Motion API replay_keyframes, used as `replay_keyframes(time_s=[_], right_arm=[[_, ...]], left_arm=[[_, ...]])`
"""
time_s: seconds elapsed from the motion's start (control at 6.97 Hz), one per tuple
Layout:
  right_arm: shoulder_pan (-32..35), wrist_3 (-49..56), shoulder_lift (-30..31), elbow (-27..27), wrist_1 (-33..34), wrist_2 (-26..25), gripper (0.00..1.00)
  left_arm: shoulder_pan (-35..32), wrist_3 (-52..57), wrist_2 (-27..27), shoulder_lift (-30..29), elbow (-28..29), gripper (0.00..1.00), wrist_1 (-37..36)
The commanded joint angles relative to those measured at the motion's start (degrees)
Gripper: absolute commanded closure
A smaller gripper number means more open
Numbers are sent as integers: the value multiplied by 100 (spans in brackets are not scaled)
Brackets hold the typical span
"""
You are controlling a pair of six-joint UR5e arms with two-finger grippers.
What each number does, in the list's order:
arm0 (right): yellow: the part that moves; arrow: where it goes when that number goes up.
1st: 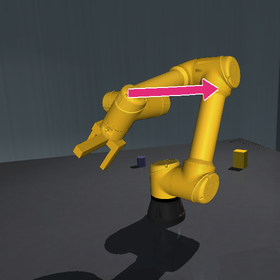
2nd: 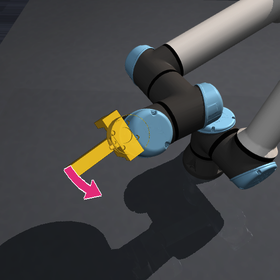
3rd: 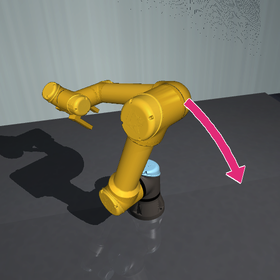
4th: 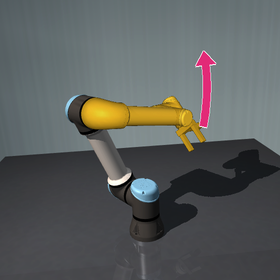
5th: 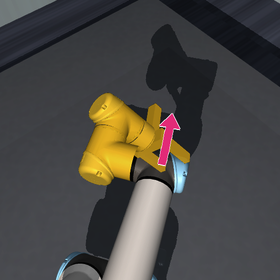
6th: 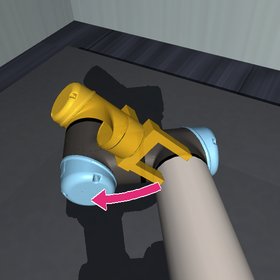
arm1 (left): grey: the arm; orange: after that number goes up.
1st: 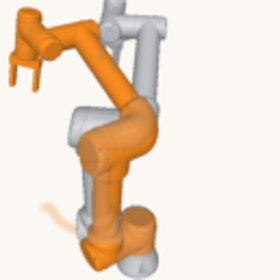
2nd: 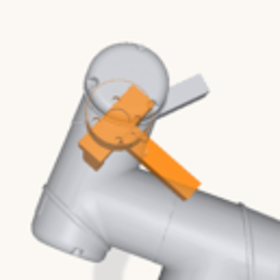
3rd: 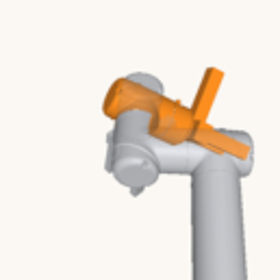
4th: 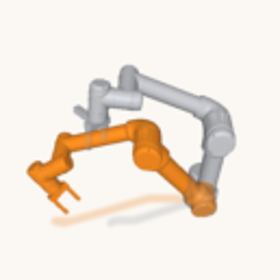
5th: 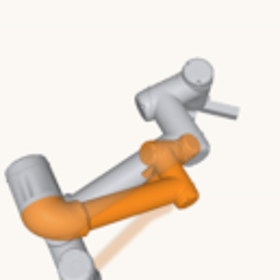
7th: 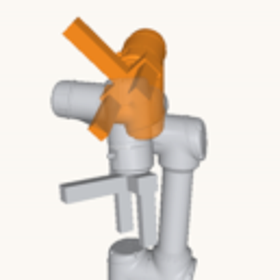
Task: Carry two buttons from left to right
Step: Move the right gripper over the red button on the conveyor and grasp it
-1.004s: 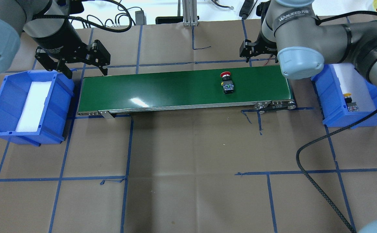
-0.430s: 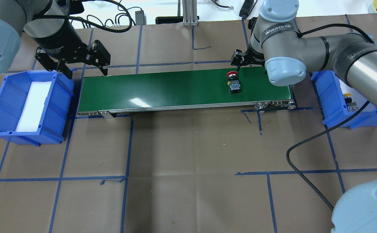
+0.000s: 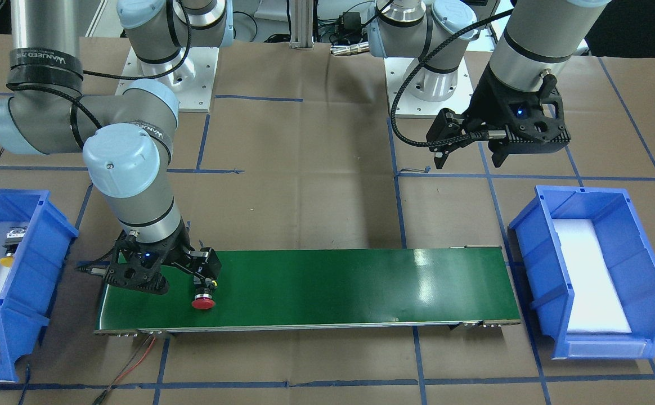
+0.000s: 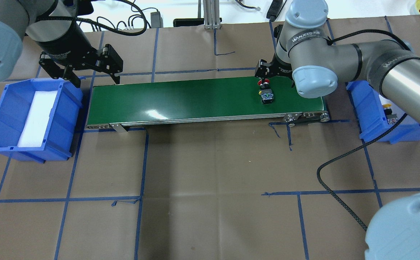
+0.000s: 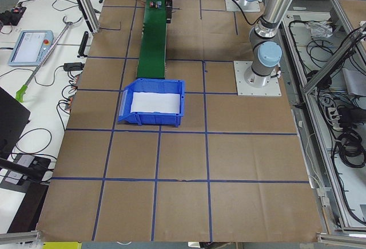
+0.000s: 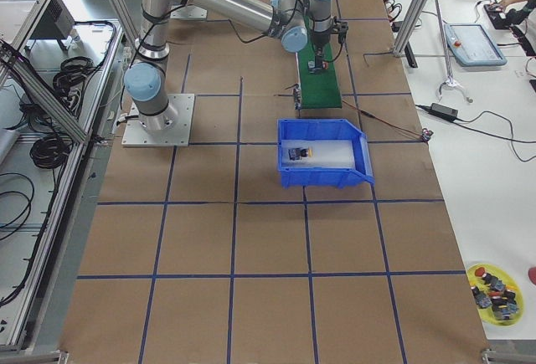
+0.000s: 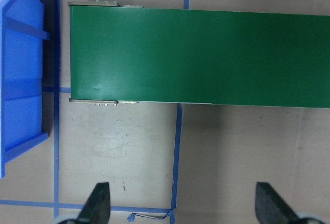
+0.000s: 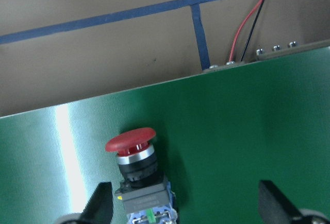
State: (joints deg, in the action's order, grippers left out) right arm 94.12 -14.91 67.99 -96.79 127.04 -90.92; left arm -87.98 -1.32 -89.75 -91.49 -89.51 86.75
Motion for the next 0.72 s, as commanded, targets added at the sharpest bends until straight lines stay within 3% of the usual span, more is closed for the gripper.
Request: replay_keyframes(time_s=[0.0,0.14,0.29,0.43,0.57], right_arm=[[-8,6,-66,-216,66,22,1],[-8,6,-84,-226,66,22,1],[-25,32,-162,-226,75,13,10],[-51,50,-267,-226,75,13,23],[-78,59,-269,-156,57,5,46]], left_arm=[[0,0,1,0,12,0,0],[0,0,1,0,12,0,0],[0,0,1,0,12,0,0],[0,-8,1,0,12,0,0],[0,0,1,0,12,0,0]])
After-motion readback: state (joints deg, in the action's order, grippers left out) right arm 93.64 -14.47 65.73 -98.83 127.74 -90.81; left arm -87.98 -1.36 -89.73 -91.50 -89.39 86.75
